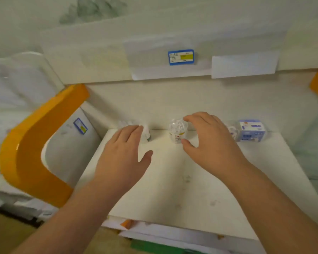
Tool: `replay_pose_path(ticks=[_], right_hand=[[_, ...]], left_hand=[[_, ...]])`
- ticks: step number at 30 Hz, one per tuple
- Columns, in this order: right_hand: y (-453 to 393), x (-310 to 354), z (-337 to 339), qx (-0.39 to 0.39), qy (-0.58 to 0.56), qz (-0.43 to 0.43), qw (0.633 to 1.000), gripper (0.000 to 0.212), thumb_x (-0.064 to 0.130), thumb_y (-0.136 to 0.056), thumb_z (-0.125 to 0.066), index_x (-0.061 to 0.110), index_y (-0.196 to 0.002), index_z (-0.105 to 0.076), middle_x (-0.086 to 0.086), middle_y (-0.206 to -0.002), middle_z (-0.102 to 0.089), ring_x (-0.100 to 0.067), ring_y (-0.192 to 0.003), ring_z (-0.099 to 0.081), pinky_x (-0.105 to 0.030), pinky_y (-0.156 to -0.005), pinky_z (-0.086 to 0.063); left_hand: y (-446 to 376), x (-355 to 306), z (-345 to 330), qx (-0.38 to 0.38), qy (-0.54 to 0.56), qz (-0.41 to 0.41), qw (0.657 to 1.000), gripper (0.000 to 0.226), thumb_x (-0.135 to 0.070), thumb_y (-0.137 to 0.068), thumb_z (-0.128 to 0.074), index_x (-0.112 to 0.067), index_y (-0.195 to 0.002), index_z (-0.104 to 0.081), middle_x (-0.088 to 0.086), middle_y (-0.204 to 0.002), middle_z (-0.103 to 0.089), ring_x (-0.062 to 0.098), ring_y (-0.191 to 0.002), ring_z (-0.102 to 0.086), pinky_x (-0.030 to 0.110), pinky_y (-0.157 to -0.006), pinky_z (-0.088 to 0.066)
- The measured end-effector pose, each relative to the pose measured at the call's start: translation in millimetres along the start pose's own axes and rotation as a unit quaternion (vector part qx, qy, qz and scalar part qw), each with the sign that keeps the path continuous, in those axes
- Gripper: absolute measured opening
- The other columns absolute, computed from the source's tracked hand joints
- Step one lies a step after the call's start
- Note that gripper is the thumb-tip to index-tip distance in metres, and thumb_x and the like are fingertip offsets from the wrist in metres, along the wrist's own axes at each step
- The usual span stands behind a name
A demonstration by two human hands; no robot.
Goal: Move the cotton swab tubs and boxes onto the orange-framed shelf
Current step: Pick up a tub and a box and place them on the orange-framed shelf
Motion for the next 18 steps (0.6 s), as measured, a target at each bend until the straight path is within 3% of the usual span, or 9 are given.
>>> replay_pose_path(ticks=[4, 8, 12, 18], right_hand=[[-0.1, 70.2, -15.4, 0.021, -0.002, 0.044, 0.999, 0.052, 0.038, -0.079, -0.07, 0.025, -0.127, -0.056, 0.009, -0.125, -0.054, -0.016, -0.113, -0.051, -0.033, -0.1, -0.04], [7.3, 150.6, -41.8, 0.044, -0.017, 0.085, 0.995, 0.053, 0.042, -0.079, -0.069, 0.028, -0.128, -0.055, 0.012, -0.123, -0.053, -0.013, -0.112, -0.051, -0.031, -0.099, -0.04], [17.6, 230.8, -64.6, 0.05, -0.035, 0.115, 0.991, 0.055, 0.044, -0.08, -0.069, 0.029, -0.131, -0.053, 0.013, -0.126, -0.051, -0.01, -0.117, -0.047, -0.027, -0.102, -0.038], [22.2, 340.3, -105.2, 0.046, -0.047, 0.155, 0.986, 0.052, 0.044, -0.082, -0.069, 0.032, -0.129, -0.053, 0.012, -0.126, -0.053, -0.012, -0.119, -0.05, -0.024, -0.098, -0.036]], left_hand=[[34.4, 50.4, 34.1, -0.025, -0.009, 0.036, 0.999, 0.065, -0.049, -0.084, -0.057, -0.016, -0.139, -0.045, -0.003, -0.139, -0.048, 0.015, -0.129, -0.036, 0.022, -0.108, -0.021], [78.3, 112.1, 69.7, -0.05, -0.02, 0.069, 0.996, 0.063, -0.047, -0.084, -0.057, -0.011, -0.135, -0.049, 0.004, -0.136, -0.052, 0.022, -0.128, -0.041, 0.034, -0.109, -0.03], [133.9, 179.2, 113.1, -0.079, -0.046, 0.097, 0.991, 0.06, -0.045, -0.087, -0.055, -0.012, -0.137, -0.048, 0.003, -0.138, -0.05, 0.023, -0.13, -0.041, 0.037, -0.11, -0.029], [202.0, 286.7, 139.8, -0.067, -0.033, 0.148, 0.986, 0.065, -0.051, -0.089, -0.052, -0.014, -0.142, -0.042, -0.002, -0.141, -0.046, 0.017, -0.131, -0.036, 0.032, -0.11, -0.027]])
Point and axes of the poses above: each hand's wrist, its own y-axis away from the middle knuckle, its own z-axis out of the back of the hand, x = y × z, the point moved 5 cm from there along -y, towards the middle knuckle
